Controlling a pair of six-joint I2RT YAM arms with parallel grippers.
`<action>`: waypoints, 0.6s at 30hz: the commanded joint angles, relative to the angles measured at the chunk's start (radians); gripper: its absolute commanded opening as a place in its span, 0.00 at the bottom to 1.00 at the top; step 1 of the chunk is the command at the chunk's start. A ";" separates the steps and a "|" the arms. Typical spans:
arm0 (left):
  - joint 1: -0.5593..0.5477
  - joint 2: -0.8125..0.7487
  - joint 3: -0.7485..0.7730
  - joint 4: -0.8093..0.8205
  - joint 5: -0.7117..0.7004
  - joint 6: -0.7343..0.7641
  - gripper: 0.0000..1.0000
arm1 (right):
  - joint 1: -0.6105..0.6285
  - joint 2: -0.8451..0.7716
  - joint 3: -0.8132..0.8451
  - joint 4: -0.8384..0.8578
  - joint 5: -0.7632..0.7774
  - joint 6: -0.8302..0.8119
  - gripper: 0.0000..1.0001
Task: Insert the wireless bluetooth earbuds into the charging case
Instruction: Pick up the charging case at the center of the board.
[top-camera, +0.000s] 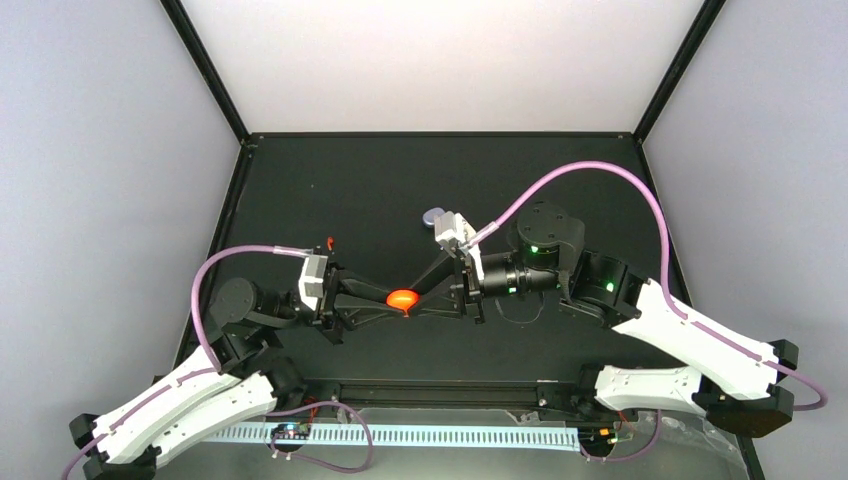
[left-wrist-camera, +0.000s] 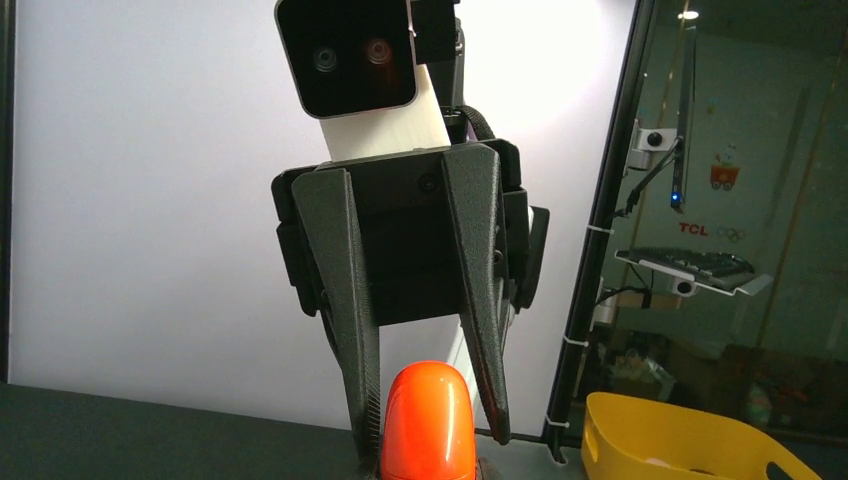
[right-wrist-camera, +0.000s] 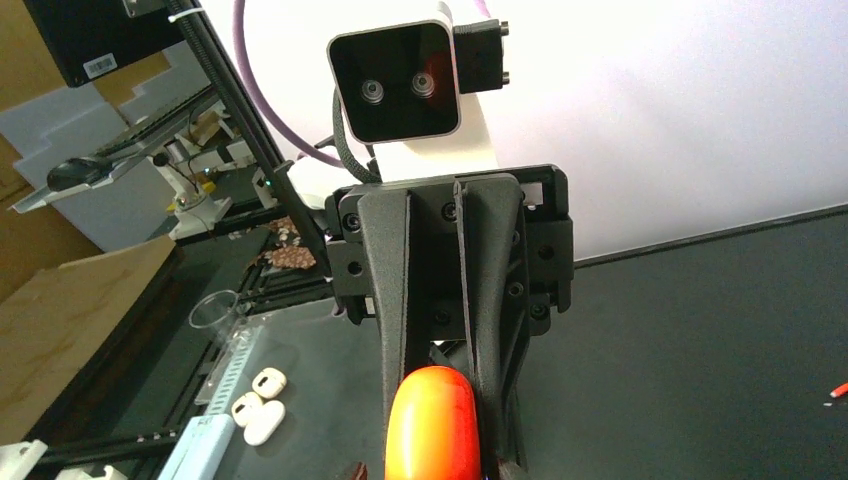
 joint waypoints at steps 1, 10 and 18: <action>0.003 0.012 0.045 0.035 -0.014 -0.019 0.04 | 0.007 -0.016 0.002 0.012 0.012 -0.001 0.31; 0.002 0.024 0.051 0.043 -0.016 -0.034 0.04 | 0.019 -0.012 -0.003 0.001 0.046 -0.012 0.31; 0.003 0.022 0.050 0.037 -0.017 -0.049 0.14 | 0.019 -0.029 -0.016 0.027 0.068 -0.011 0.21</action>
